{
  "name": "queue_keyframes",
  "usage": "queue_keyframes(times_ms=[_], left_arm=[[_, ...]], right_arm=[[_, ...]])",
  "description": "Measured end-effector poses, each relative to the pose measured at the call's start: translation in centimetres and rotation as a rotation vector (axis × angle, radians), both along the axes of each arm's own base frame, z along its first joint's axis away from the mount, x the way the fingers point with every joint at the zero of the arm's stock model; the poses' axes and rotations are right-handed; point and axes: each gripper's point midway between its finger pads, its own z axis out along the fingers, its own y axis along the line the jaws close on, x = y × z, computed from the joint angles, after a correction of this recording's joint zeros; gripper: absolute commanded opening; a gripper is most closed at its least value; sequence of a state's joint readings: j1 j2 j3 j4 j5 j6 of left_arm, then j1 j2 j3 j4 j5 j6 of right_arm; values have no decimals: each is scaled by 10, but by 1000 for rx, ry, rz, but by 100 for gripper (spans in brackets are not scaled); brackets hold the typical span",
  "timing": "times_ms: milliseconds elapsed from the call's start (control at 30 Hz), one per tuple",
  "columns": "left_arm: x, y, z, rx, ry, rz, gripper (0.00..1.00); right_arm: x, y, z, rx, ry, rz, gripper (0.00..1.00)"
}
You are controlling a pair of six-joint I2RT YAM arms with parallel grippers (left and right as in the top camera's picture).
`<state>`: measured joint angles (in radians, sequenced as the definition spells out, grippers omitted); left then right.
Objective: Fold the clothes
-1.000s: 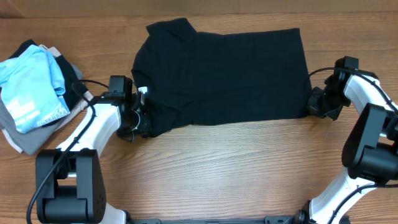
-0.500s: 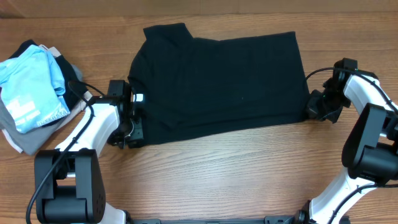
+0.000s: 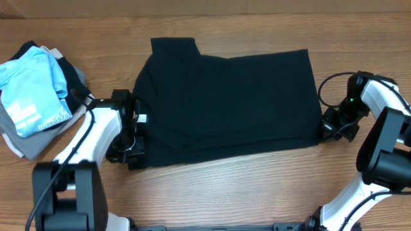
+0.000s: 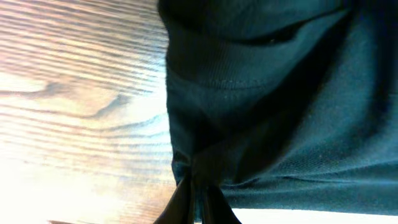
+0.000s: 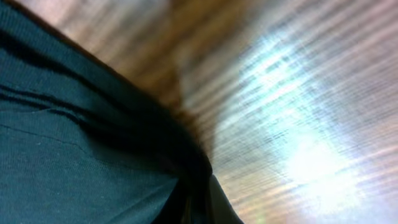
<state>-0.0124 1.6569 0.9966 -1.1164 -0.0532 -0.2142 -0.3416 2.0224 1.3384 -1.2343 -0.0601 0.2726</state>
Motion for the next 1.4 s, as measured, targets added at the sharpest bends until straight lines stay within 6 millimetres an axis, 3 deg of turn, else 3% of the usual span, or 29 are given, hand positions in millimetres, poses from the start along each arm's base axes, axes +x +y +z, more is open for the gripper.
queue_keyframes(times_ms=[33,100,200,267,400,500,567,667,800,1000,1400], left_arm=[[2,0,5,0,-24,1,5],[5,0,15,0,-69,4,31],[7,0,22,2,-107,16,37],[9,0,22,0,-116,20,39],[13,-2,22,-11,-132,21,38],[19,-7,24,-41,-153,24,38],[37,-19,28,-111,-220,26,40],[67,-41,36,-236,-337,16,48],[81,-64,42,-310,-397,-29,51],[81,-89,44,-364,-404,-90,51],[77,-93,28,-375,-345,-86,51]], right_arm=[[-1,0,0,-4,7,-3,4],[-2,-1,1,-10,6,-6,8],[0,-5,9,-35,-20,-4,39],[3,-9,19,-63,-54,-12,46],[6,-13,32,-88,-93,-11,45],[9,-13,34,-87,-108,-12,38],[22,-12,36,-66,-164,-3,34],[57,-1,41,5,-324,59,31],[72,16,43,45,-385,135,33],[95,36,45,25,-462,234,33],[98,21,38,-60,-441,215,33]])
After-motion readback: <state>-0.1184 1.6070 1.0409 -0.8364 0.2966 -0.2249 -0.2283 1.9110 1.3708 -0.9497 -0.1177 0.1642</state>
